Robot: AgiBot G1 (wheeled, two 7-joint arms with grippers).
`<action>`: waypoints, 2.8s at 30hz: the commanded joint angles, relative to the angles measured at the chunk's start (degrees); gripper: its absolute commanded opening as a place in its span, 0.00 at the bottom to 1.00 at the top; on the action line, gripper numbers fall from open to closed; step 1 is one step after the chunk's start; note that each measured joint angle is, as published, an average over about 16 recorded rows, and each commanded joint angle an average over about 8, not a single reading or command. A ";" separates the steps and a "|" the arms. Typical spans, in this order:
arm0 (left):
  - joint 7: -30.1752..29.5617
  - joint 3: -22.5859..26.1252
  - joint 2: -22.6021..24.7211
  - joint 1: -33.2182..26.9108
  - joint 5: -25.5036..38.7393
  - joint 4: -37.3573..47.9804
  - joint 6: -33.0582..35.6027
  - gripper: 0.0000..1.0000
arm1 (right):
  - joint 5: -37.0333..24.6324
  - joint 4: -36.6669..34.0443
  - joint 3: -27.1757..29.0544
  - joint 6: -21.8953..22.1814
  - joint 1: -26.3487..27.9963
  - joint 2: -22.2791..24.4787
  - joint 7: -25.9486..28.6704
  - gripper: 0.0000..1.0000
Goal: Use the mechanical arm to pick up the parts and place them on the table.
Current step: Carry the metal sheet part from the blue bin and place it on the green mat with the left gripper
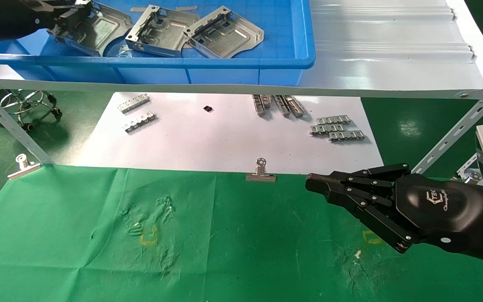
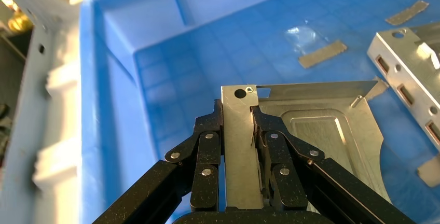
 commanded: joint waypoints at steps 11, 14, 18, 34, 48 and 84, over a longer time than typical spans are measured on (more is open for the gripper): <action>4.96 -3.45 -2.47 -0.24 -5.12 -2.46 6.47 0.00 | 0.00 0.00 0.00 0.00 0.00 0.00 0.00 0.00; 6.77 -4.35 -3.53 0.01 -6.59 -3.21 11.11 0.00 | 0.00 0.00 0.00 0.00 0.00 0.00 0.00 0.00; 9.74 -5.47 -5.08 0.69 -8.56 -4.28 19.05 0.00 | 0.00 0.00 0.00 0.00 0.00 0.00 0.00 0.00; 21.82 -5.18 -9.46 6.79 -12.69 -10.68 44.28 0.00 | 0.00 0.00 0.00 0.00 0.00 0.00 0.00 0.00; 27.11 7.08 -18.20 22.80 -20.73 -35.86 44.34 0.00 | 0.00 0.00 0.00 0.00 0.00 0.00 0.00 0.00; 51.57 18.91 -8.76 27.68 -14.02 -14.72 36.79 0.76 | 0.00 0.00 0.00 0.00 0.00 0.00 0.00 0.00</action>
